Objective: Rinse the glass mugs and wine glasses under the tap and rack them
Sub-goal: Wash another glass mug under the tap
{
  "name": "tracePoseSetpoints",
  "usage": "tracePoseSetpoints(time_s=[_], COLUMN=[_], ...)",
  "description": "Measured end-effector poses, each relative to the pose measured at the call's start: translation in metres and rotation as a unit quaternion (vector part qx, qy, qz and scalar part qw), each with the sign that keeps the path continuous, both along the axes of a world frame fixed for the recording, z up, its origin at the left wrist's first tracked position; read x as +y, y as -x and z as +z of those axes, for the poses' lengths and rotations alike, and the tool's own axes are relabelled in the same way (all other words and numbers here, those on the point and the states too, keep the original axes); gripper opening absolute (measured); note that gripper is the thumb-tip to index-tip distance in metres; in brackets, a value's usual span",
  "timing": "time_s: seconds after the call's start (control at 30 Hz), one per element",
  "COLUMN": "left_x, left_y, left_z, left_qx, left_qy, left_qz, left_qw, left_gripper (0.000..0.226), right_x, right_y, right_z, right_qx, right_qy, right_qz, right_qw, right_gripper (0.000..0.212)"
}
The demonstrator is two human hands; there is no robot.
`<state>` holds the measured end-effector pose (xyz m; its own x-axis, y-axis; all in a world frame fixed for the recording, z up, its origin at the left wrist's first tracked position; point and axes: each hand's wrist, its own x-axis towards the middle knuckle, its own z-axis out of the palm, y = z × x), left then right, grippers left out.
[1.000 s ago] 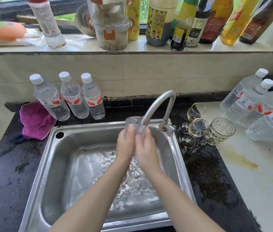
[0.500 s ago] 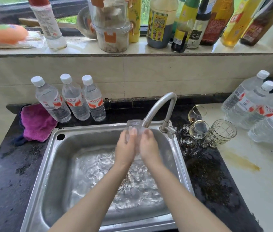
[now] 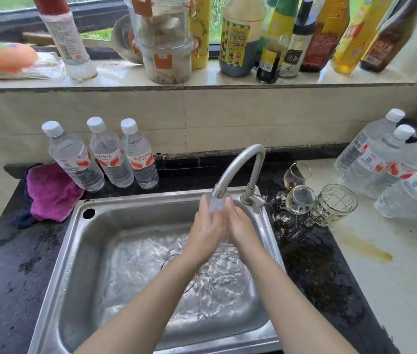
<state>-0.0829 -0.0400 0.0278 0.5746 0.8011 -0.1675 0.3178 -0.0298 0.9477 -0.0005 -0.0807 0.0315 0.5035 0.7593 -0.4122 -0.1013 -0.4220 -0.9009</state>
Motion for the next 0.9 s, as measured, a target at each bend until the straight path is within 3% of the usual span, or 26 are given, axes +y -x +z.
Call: tracePoseSetpoints(time_s=[0.13,0.2,0.3,0.37,0.47,0.57,0.7,0.77,0.83,0.9], left_x=[0.025,0.013,-0.02,-0.023,0.009,0.037,0.03,0.024,0.026,0.028], left_y=[-0.006,-0.009,-0.008,-0.006,-0.007,-0.007,-0.003,-0.001,0.002,0.003], left_z=[0.01,0.008,0.0,-0.008,-0.004,0.014,0.016,0.013,0.013,0.016], left_qx=[0.044,0.021,-0.038,-0.056,-0.028,-0.029,-0.023,-0.009,0.008,0.076], left_qy=[0.052,0.062,-0.018,-0.046,0.015,-0.003,0.111,0.194,0.231,0.214], left_qz=[0.09,0.09,0.072,0.044,0.036,0.016,0.008,0.035,0.056,0.029], left_qw=[0.994,0.994,0.997,0.996,0.999,0.999,0.993,0.98,0.971,0.973], left_gripper=[0.036,0.037,0.054,0.054,0.05,0.026,0.038,0.05,0.05,0.052], right_x=[-0.011,-0.008,-0.001,0.001,-0.004,-0.006,-0.009,-0.005,-0.001,-0.001], right_y=[0.004,0.001,-0.01,-0.012,-0.004,-0.003,-0.011,-0.018,-0.019,-0.018], right_z=[0.002,0.003,0.003,0.003,-0.004,-0.01,0.009,-0.001,-0.003,0.004], right_qx=[0.047,0.05,0.079,0.109,0.153,0.296,0.496,0.445,0.233,0.047], right_qy=[-0.028,-0.042,-0.056,-0.073,-0.058,-0.063,-0.107,-0.068,0.007,0.069], right_qz=[0.035,0.03,-0.027,-0.058,-0.003,-0.001,-0.018,-0.055,-0.041,0.027], right_qw=[0.998,0.997,0.995,0.99,0.986,0.953,0.862,0.891,0.971,0.996], right_gripper=[0.033,0.04,0.049,0.063,0.066,0.057,0.053,0.055,0.06,0.055])
